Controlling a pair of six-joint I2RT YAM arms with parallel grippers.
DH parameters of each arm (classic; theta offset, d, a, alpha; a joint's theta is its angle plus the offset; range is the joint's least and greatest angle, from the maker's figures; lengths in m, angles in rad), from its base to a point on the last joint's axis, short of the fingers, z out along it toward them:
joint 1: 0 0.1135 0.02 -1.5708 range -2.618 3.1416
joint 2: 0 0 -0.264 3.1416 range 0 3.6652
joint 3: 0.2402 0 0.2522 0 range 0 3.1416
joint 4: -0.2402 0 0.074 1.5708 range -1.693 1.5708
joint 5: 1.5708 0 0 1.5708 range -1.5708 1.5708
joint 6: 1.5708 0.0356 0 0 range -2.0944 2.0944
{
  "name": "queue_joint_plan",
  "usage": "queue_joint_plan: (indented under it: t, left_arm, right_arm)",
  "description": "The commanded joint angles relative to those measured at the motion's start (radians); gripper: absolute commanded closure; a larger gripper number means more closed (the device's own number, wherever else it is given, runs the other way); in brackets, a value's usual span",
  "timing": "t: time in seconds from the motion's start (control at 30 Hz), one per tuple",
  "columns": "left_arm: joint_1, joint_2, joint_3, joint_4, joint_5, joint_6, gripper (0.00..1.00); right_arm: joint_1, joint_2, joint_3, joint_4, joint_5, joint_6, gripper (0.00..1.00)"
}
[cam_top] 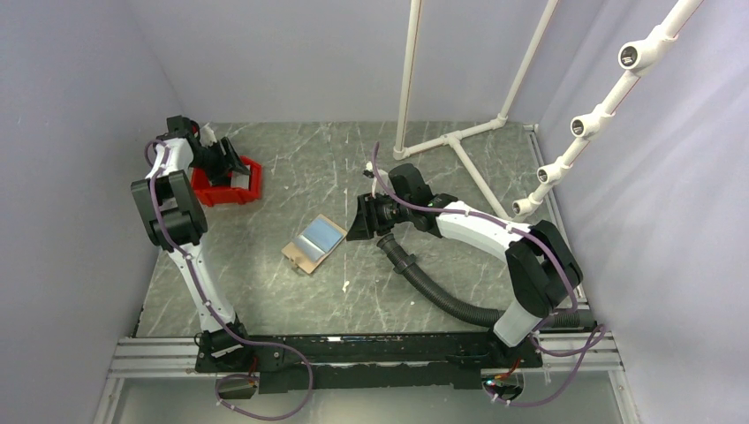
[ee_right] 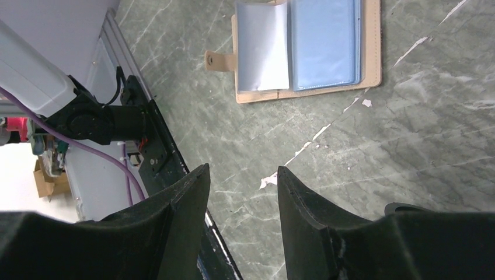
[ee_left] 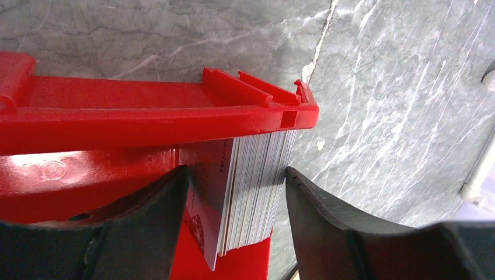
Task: Put the credit cards into the card holder
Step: Pick up the credit card from the storage box.
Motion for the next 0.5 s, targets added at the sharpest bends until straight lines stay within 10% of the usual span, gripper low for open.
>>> queue_joint_plan:
  t: [0.0, 0.47]
  left_arm:
    - [-0.006, -0.074, 0.008, 0.011, 0.026, 0.002, 0.35]
    - [-0.015, -0.087, 0.007, 0.005, 0.046, 0.015, 0.27]
  right_arm:
    - [-0.003, 0.004, -0.006, 0.047, -0.029, -0.002, 0.51]
    - [-0.003, 0.008, -0.009, 0.050, -0.033, 0.000, 0.51]
